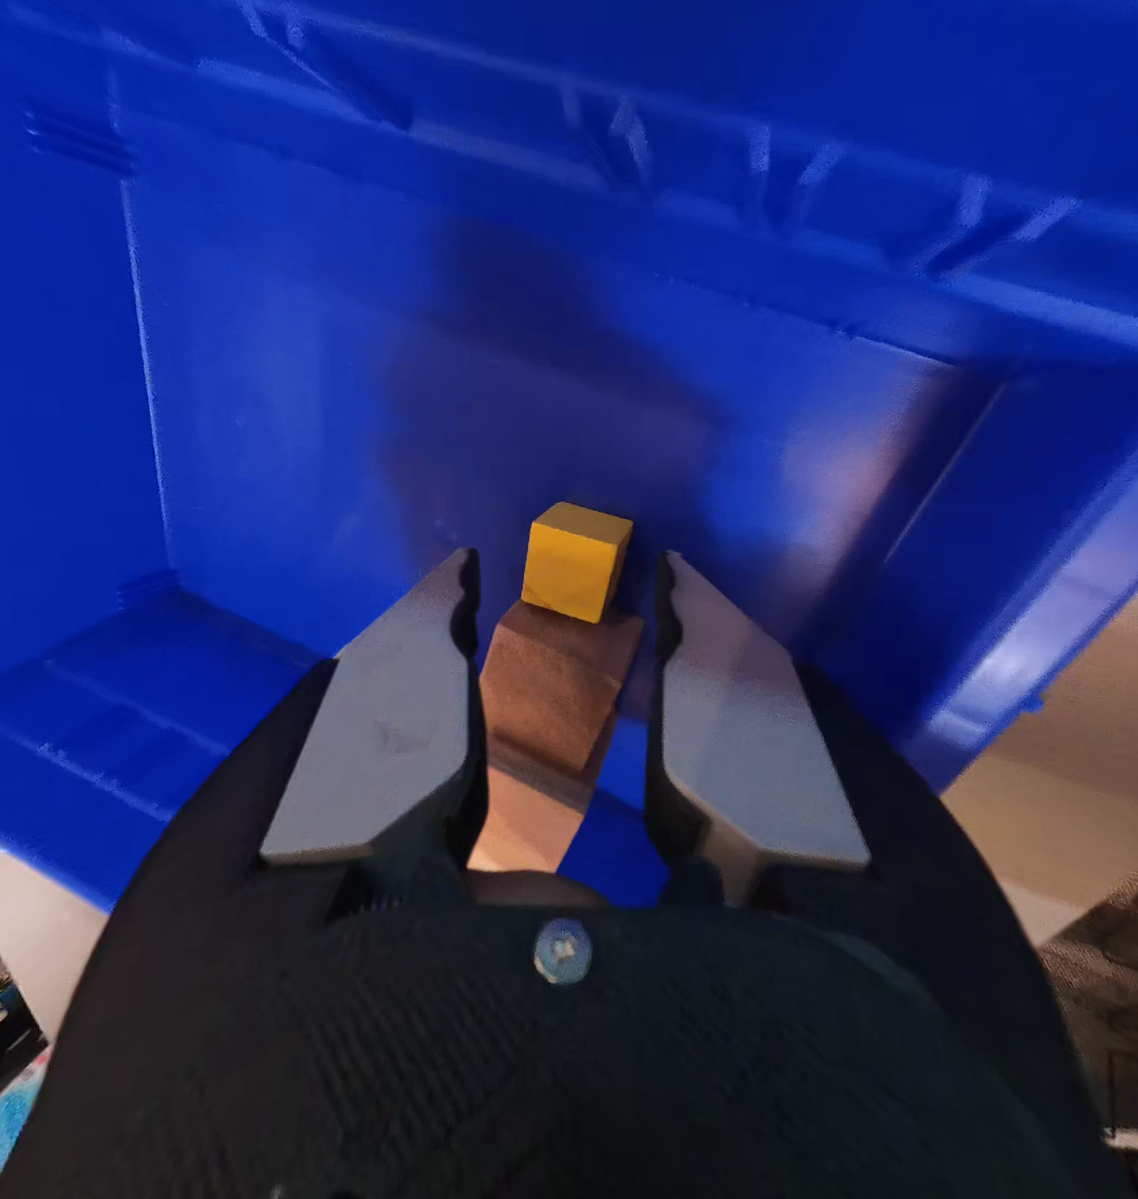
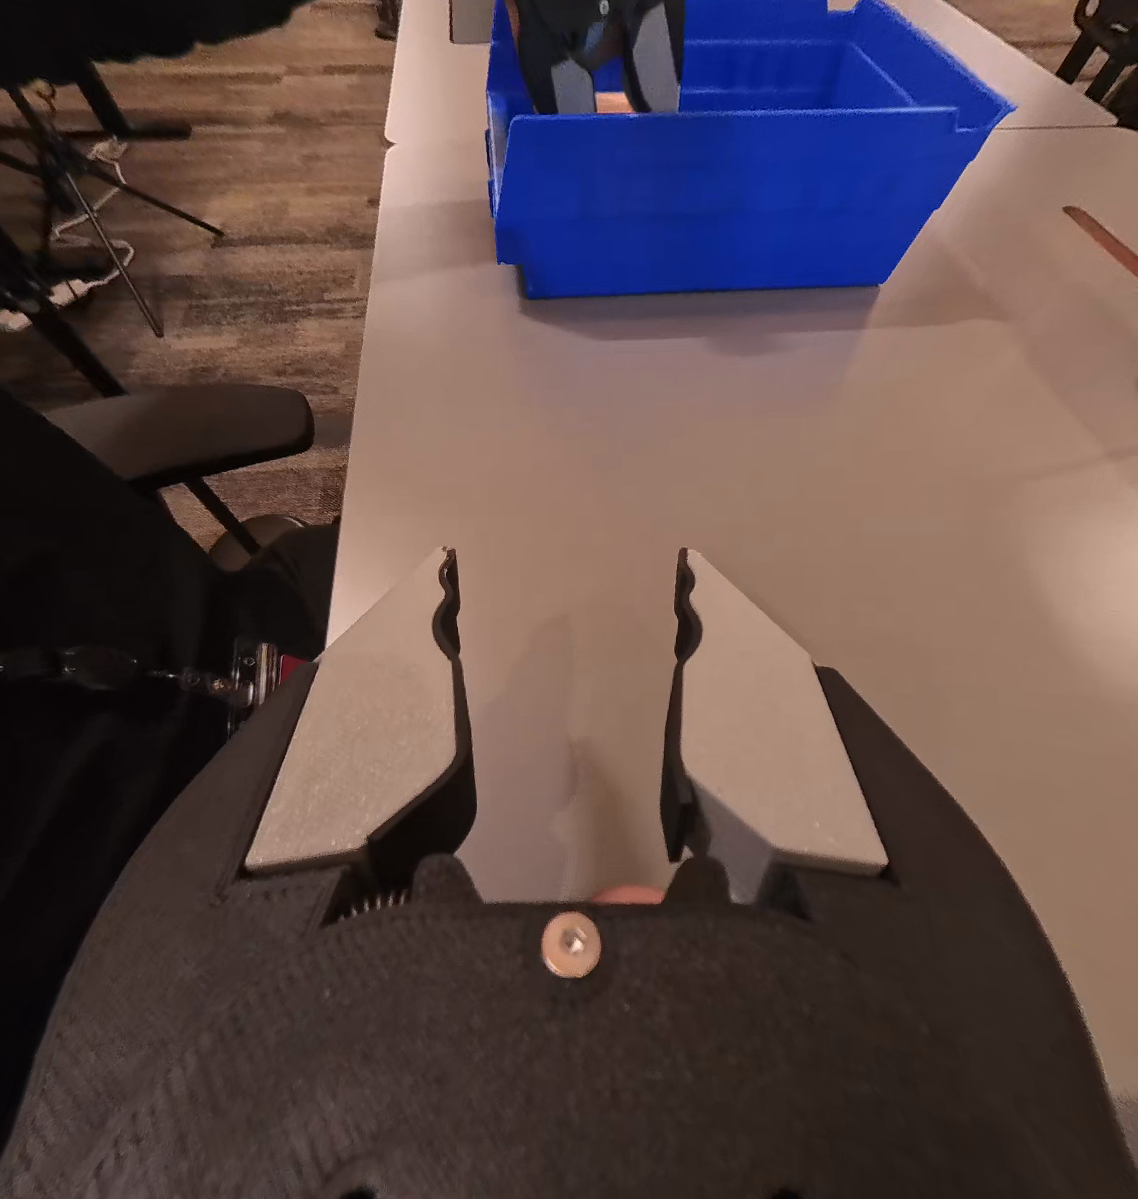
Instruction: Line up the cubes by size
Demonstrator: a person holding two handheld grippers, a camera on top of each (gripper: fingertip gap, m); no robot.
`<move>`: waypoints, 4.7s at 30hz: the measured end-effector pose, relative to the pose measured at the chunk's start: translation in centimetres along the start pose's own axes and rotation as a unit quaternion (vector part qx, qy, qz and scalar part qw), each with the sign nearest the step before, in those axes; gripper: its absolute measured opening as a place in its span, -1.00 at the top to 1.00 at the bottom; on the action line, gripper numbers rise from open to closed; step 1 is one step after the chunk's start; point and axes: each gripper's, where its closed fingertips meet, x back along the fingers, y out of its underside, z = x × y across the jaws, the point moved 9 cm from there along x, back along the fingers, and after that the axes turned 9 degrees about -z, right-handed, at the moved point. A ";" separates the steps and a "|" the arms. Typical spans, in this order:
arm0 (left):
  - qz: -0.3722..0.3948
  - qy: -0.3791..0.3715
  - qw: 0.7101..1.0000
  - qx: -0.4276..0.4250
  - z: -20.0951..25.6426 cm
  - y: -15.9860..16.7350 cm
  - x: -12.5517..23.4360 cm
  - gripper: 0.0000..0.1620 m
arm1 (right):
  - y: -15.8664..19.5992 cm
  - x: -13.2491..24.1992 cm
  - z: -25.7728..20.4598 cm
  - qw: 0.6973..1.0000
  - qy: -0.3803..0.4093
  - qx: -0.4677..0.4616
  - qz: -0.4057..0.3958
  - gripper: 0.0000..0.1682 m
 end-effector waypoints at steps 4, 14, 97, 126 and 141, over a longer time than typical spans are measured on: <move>0.012 -0.005 1.000 -0.006 -0.4 -0.4 -0.5 0.65 | -0.4 1.1 -0.2 1.000 -0.012 -0.003 0.022 0.28; 0.395 -0.192 0.898 -0.005 2.9 -4.7 12.1 0.69 | -2.4 2.3 -0.2 0.981 -0.095 -0.109 0.131 0.39; 0.434 0.064 0.889 0.134 14.5 -9.0 12.9 0.66 | -0.7 15.4 4.4 0.993 0.113 0.024 -0.034 0.53; -0.051 -0.046 0.996 -0.062 -1.5 2.4 -0.7 0.39 | -0.4 -3.9 -0.4 0.999 -0.015 -0.016 0.049 0.53; 0.454 -0.243 0.856 -0.046 6.3 -6.2 13.8 0.45 | -3.1 -2.5 0.9 0.941 -0.210 -0.174 0.199 0.45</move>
